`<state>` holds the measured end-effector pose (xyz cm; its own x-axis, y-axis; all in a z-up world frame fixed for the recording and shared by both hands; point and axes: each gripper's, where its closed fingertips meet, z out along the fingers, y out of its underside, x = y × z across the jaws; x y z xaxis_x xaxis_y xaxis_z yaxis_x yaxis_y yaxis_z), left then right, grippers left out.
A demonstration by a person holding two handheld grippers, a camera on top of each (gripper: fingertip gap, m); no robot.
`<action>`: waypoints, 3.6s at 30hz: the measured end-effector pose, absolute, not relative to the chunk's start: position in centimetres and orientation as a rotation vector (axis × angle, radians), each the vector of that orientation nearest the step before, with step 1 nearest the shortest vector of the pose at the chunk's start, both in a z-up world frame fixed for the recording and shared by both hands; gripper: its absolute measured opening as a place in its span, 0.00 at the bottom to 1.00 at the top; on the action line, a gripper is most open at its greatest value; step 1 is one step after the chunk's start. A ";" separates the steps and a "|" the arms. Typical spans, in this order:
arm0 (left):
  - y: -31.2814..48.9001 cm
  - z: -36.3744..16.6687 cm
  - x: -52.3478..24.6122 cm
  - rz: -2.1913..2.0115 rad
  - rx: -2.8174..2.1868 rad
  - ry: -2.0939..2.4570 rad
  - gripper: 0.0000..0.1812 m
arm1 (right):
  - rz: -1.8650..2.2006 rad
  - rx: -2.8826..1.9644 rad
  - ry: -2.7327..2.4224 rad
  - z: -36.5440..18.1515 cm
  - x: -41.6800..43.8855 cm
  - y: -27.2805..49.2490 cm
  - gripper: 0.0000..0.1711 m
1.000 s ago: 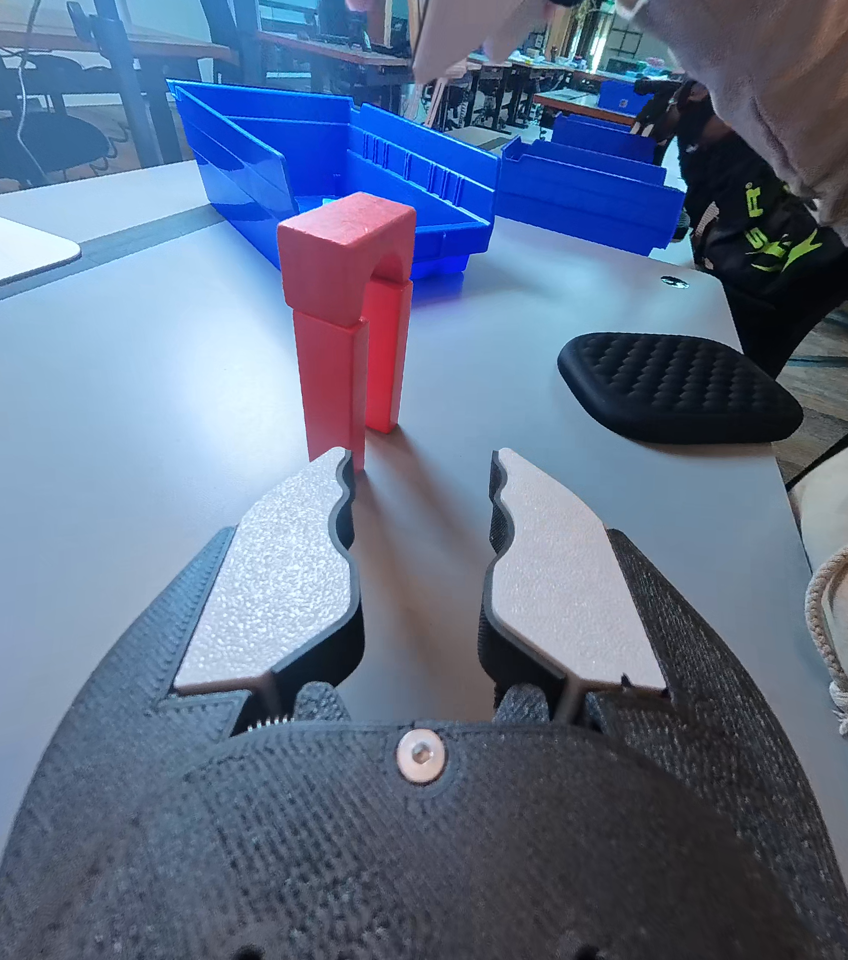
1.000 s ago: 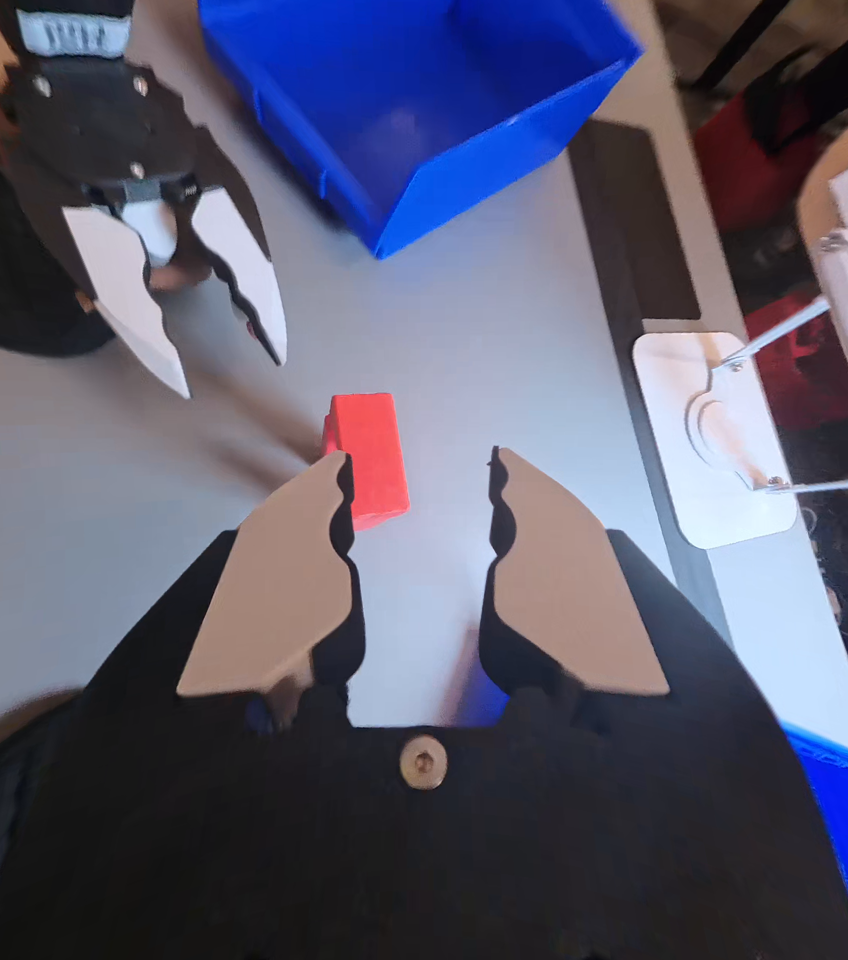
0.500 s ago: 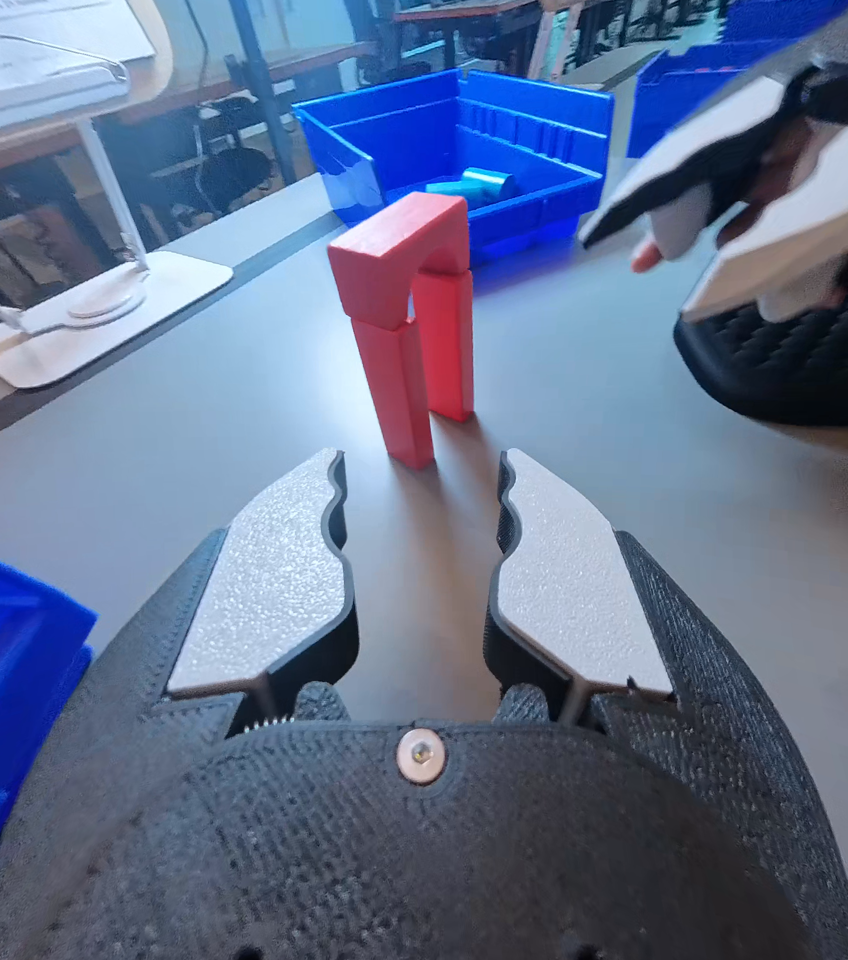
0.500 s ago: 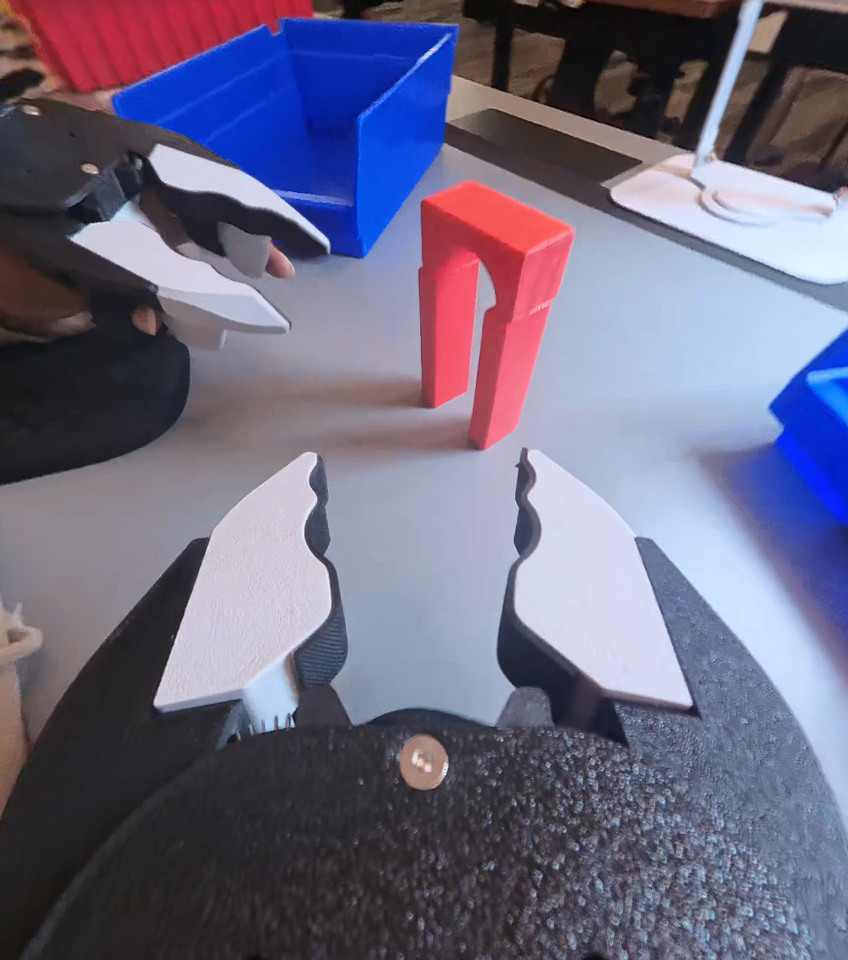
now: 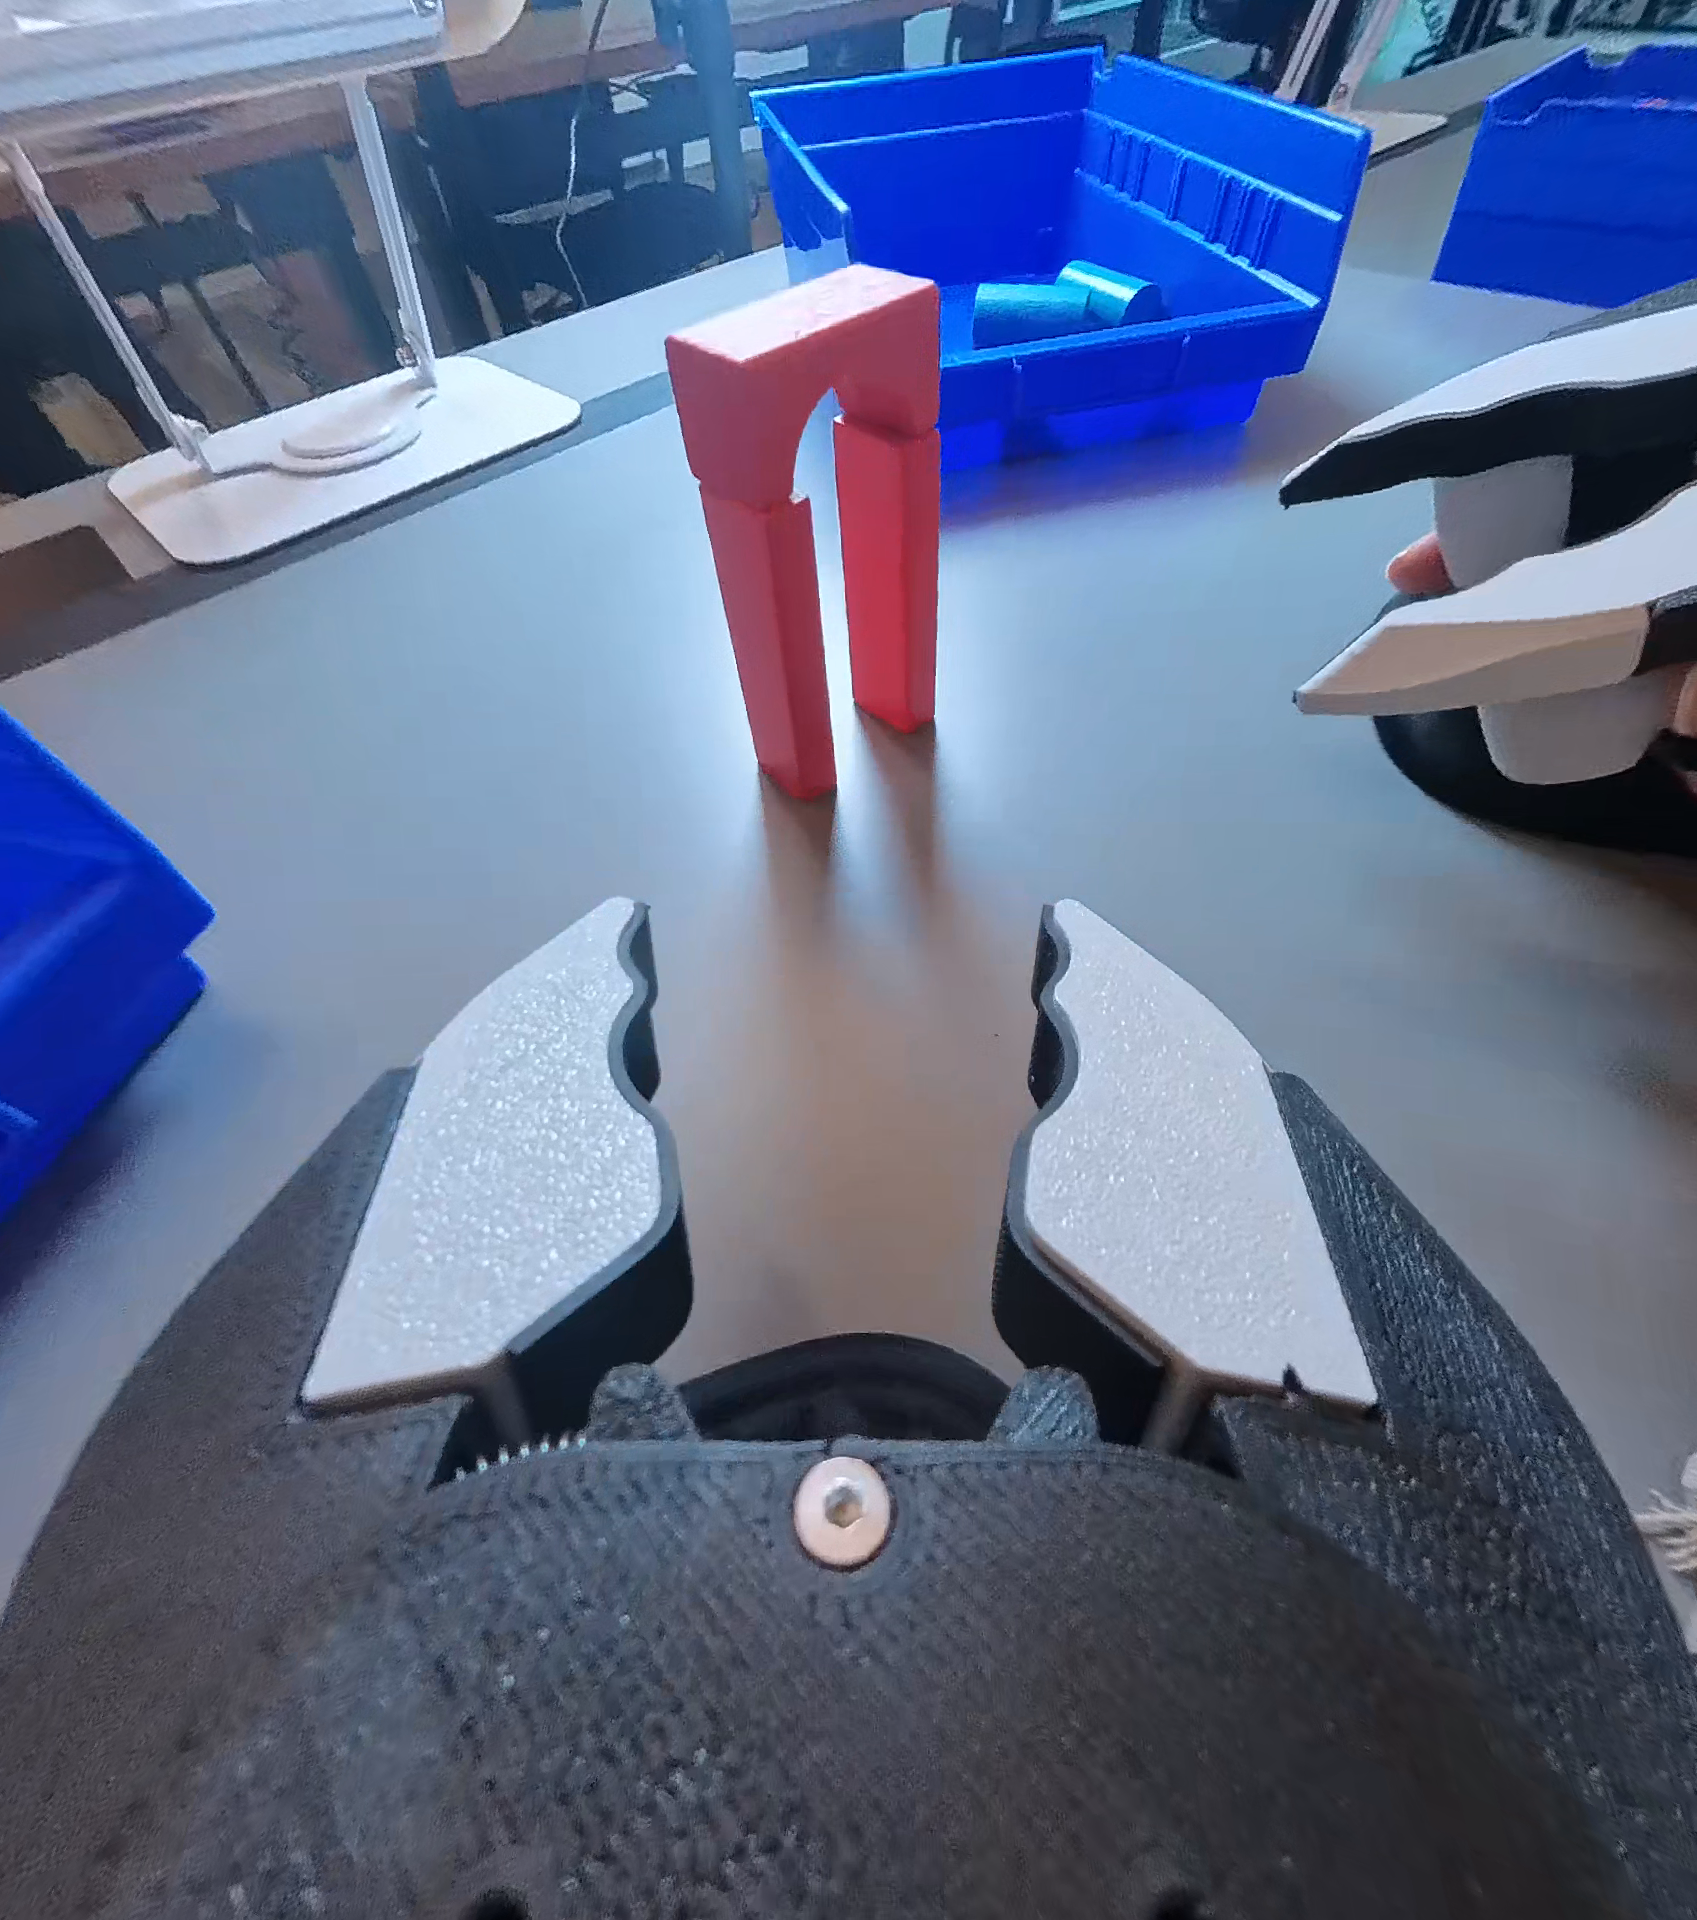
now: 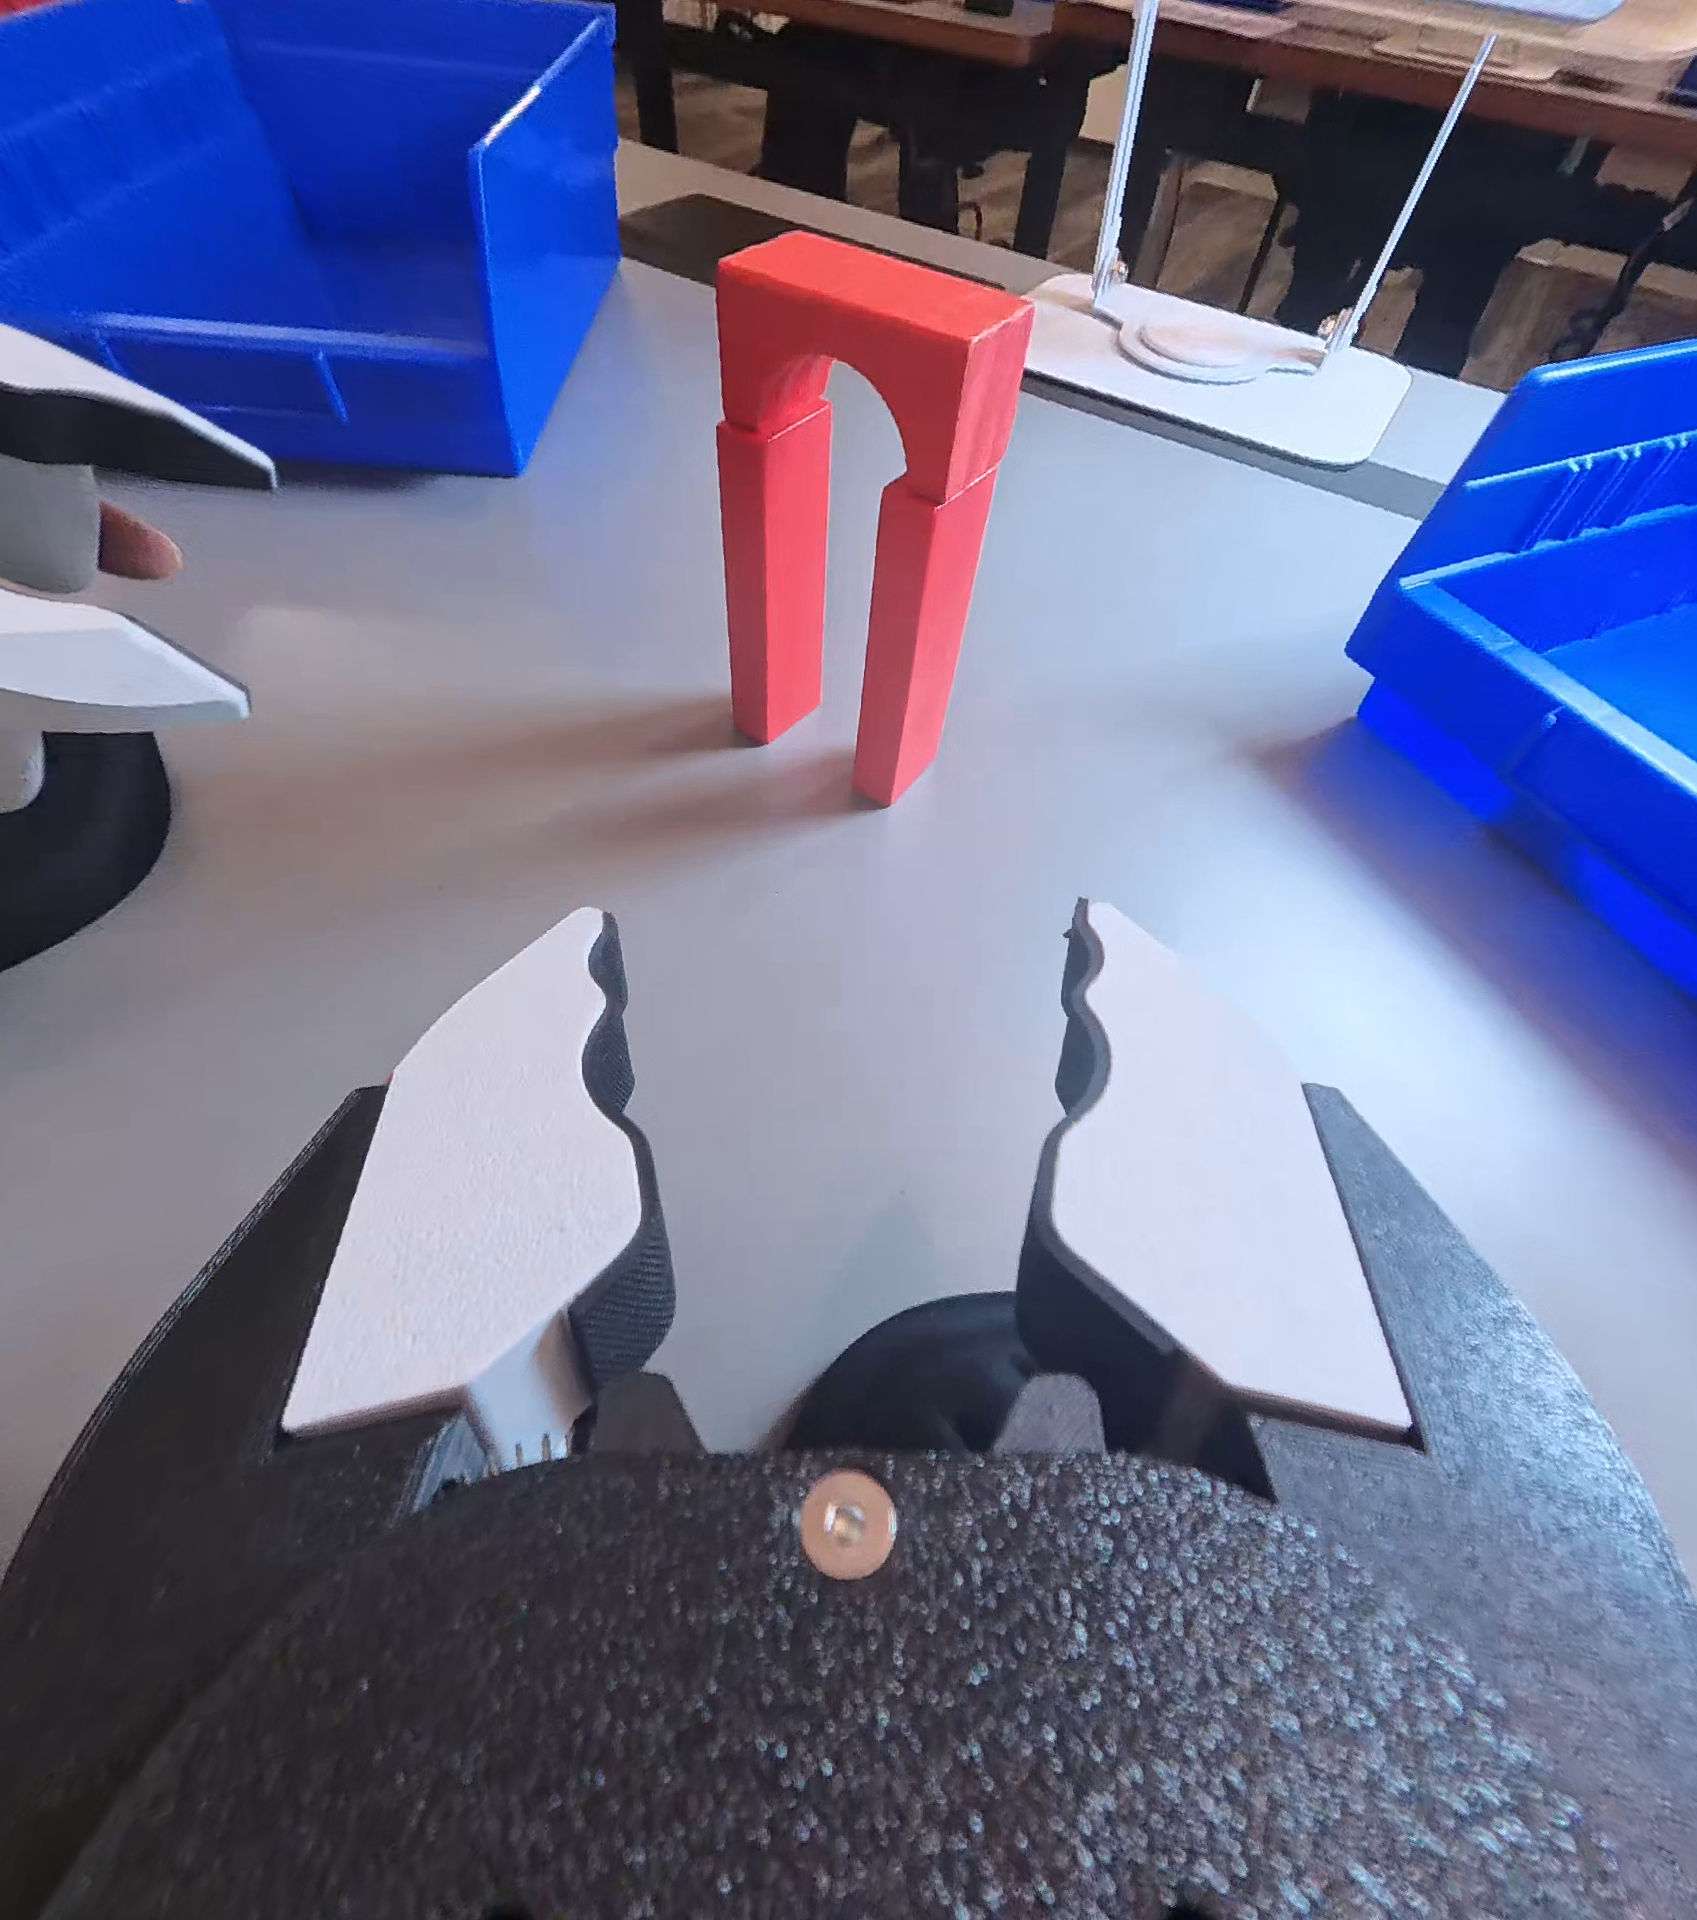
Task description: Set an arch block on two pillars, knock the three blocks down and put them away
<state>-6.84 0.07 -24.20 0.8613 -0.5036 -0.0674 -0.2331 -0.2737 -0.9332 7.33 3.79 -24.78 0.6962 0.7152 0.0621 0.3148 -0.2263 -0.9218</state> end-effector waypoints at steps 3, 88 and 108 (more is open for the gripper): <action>0.6 -24.3 -6.7 -0.254 -1.864 0.574 0.41 | 0.453 -1.801 -0.793 -24.5 7.5 3.9 0.47; 1.3 -24.3 -7.8 -0.205 -1.827 0.622 0.42 | 0.589 -1.822 -1.489 -30.8 -4.9 5.2 0.60; 0.8 -24.1 -7.4 -0.225 -1.808 0.655 0.40 | 0.158 -1.863 -0.653 -23.8 16.0 26.2 0.46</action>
<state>-7.39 0.80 -24.10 0.8263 -0.5374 -0.1688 -0.3202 -0.2015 -0.9257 16.03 26.19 -23.77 0.8390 0.5071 0.1972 0.3604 -0.2465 -0.8996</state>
